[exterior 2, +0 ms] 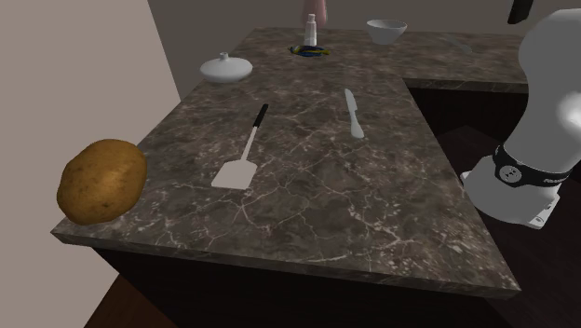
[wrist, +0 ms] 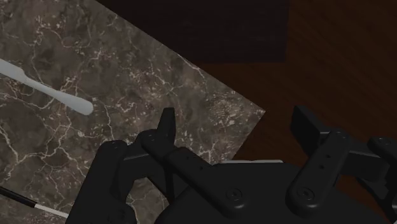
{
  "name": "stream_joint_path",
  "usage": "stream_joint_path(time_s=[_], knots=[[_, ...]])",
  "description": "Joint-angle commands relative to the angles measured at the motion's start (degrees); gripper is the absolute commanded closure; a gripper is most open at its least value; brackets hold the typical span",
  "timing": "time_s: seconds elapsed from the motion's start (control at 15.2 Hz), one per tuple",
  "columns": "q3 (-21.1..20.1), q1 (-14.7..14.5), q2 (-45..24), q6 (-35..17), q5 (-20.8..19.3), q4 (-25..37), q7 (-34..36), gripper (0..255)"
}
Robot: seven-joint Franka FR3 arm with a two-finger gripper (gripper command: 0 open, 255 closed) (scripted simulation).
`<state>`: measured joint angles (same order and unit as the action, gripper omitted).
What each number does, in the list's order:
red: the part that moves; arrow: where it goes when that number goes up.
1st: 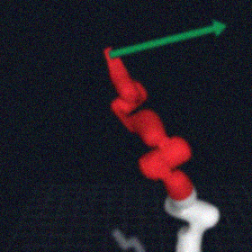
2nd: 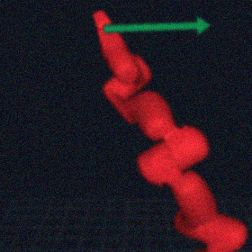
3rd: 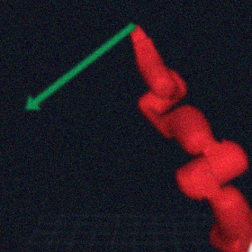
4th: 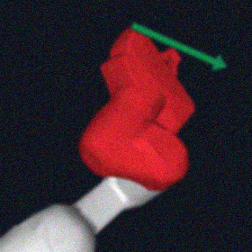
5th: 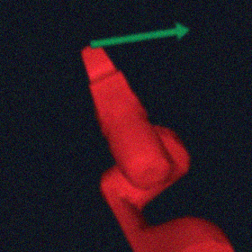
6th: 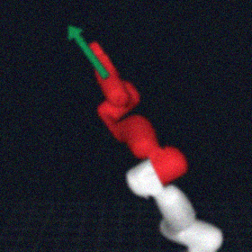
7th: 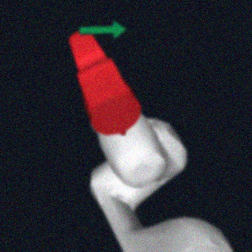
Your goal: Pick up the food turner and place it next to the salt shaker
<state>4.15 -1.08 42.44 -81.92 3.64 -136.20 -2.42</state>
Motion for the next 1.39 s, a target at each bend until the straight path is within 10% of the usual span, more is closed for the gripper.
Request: stream_joint_path(time_s=[0.0,0.73,1.32], knots=[[0.0,0.0,0.0,0.0,0.0,0.0,0.0,0],[13.2,-0.66,-8.88,-14.3,-12.79,-2.49,-27.2,0],[23.36,-3.24,-24.48,-28.14,-15.52,3.3,-48.89,0]])
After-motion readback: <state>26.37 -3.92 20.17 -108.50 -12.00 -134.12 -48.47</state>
